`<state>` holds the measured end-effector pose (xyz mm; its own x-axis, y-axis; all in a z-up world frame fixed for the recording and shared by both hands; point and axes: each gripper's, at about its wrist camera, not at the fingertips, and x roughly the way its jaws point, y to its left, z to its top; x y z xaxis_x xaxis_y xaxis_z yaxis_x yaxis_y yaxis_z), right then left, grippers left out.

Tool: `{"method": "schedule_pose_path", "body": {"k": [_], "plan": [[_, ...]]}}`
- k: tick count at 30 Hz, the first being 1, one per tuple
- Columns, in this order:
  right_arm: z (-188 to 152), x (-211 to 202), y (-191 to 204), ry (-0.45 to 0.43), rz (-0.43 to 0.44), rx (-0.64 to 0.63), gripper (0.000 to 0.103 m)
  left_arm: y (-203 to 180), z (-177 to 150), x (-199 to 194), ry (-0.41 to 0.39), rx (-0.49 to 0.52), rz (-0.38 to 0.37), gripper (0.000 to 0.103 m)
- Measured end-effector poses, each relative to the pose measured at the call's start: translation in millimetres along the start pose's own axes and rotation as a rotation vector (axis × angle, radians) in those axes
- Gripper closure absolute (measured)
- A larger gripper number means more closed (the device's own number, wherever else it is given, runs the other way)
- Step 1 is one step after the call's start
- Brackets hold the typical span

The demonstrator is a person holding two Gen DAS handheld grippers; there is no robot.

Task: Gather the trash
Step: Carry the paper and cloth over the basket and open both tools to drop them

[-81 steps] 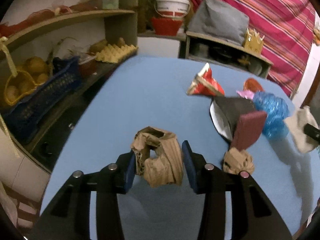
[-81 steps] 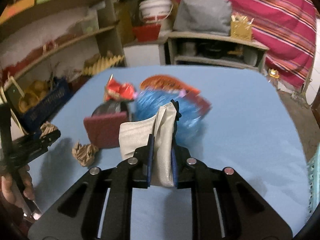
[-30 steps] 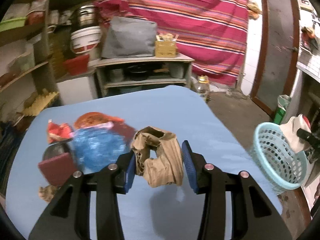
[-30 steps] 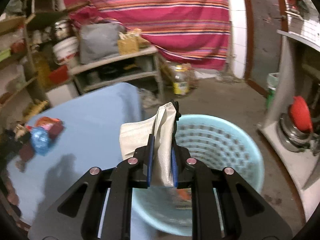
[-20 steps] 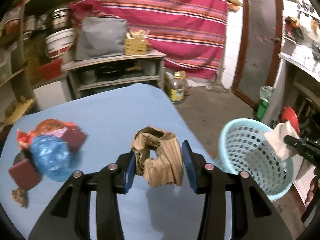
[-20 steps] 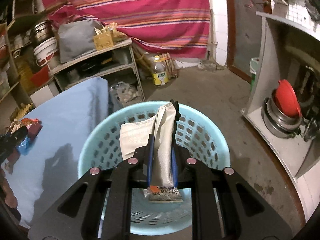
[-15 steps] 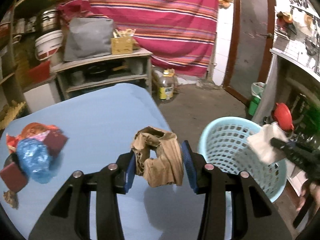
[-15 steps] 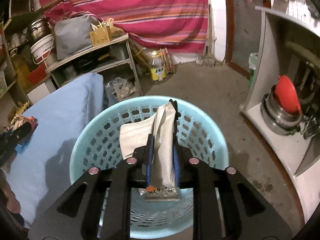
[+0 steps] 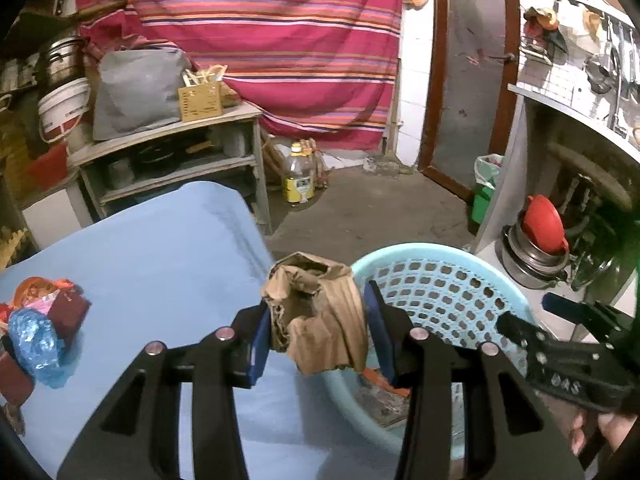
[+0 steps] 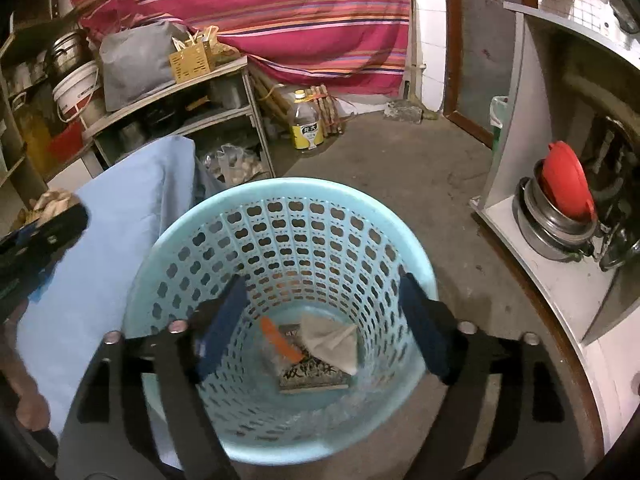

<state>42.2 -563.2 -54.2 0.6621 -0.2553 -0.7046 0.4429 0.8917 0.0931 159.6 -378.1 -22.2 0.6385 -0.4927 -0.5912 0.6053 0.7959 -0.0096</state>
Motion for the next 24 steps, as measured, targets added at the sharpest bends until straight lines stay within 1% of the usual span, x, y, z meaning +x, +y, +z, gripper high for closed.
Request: {"method": "schedule_pose_path", "body": {"k": [3,5,7,9,11,13,16,18,20,24], "plan": [[0.1,-10.9,-13.1,-0.029,-0.067,0.019,0.018,-15.0,4.1,8.6,0.011,0.018,-0.017,0.059],[0.2,-14.8,-25.0,-0.037,-0.070,0.054,0.018,-25.0,5.2,15.9,0.024,0.029,-0.032,0.059],[-1.6,-15.0,-34.5,-0.024,-0.054,0.079,0.018,-35.6,4.2,23.9,0.044,0.041,-0.049,0.059],[-3.7,-18.2,-40.0,-0.016,-0.069,0.080,0.018,-43.2,2.6,32.6,0.066,0.050,-0.057,0.059],[-3.5,-25.0,-43.7,-0.028,-0.080,0.082,0.018,-48.9,1.9,42.5,0.089,0.062,-0.054,0.058],[-3.2,-31.8,-46.8,-0.042,-0.072,0.090,0.018,-50.5,1.4,50.4,0.104,0.061,-0.047,0.055],[-4.0,-35.5,-45.1,-0.048,-0.073,0.085,0.018,-51.5,1.2,61.7,0.139,0.046,-0.056,0.050],[-4.1,-32.9,-43.4,-0.039,-0.072,0.081,0.018,-53.0,-0.6,65.0,0.164,0.048,-0.069,0.038],[-4.5,-29.3,-41.9,-0.025,-0.066,0.076,0.018,-54.6,-2.4,65.3,0.166,0.058,-0.047,0.032],[-4.6,-26.2,-39.9,-0.012,-0.065,0.081,0.018,-49.2,-2.7,60.6,0.190,0.041,-0.058,0.029]]}}
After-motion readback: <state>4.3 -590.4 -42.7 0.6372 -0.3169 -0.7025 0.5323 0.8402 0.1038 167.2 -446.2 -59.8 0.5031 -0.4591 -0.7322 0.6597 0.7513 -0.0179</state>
